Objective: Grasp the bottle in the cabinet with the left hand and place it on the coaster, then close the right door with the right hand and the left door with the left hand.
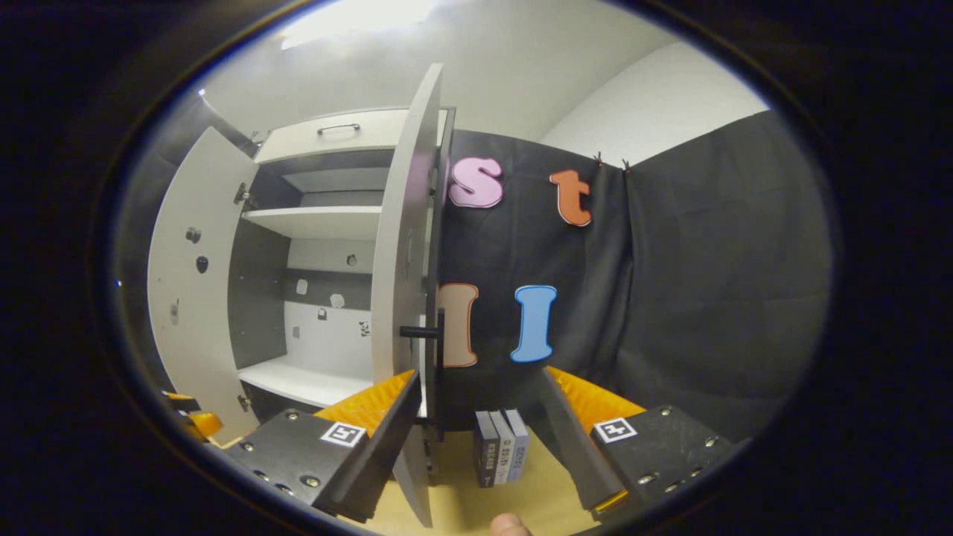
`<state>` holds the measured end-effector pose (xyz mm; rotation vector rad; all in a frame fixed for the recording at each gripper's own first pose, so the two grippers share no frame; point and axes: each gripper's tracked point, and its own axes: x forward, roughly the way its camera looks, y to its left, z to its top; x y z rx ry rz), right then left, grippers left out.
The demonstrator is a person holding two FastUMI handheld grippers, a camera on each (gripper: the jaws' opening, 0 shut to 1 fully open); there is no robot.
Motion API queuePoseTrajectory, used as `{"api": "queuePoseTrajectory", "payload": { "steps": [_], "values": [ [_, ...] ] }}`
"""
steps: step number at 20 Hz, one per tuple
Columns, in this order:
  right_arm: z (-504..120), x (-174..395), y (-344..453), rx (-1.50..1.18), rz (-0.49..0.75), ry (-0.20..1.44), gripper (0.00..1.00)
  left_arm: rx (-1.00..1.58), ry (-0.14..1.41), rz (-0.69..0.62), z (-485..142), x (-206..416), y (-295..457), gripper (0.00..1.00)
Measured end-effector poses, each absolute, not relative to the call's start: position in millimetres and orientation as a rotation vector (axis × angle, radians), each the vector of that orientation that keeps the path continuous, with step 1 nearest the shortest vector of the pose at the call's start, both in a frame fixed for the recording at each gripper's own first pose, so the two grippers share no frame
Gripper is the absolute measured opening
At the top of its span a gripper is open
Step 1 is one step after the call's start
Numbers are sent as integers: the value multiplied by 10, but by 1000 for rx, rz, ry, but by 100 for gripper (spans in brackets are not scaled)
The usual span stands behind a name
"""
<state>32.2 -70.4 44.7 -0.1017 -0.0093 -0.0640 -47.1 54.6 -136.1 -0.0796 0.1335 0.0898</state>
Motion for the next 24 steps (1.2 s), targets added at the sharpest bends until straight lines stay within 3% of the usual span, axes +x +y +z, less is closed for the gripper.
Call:
{"api": "queuePoseTrajectory", "payload": {
  "steps": [6, 7, 8, 16, 17, 24],
  "values": [
    [433, 379, -599, -115, -34, -16, 95, -47, 99, 188, -1111, -687, 1028, 95],
    [432, 381, -562, -120, -22, -14, 95, -46, 99, 208, -1100, -727, 1104, 100],
    [433, 375, -531, -122, -12, -15, 95, -47, 100, 228, -1091, -778, 1179, 95],
    [371, 428, 87, -112, 112, -22, 93, -74, 59, 361, -896, -982, 1788, 95],
    [367, 452, 165, -112, 126, -23, 98, -66, 58, 378, -893, -998, 1873, 95],
    [320, 550, 508, -98, 170, -17, 93, -64, 59, 445, -895, -1014, 2249, 95]
  ]
}}
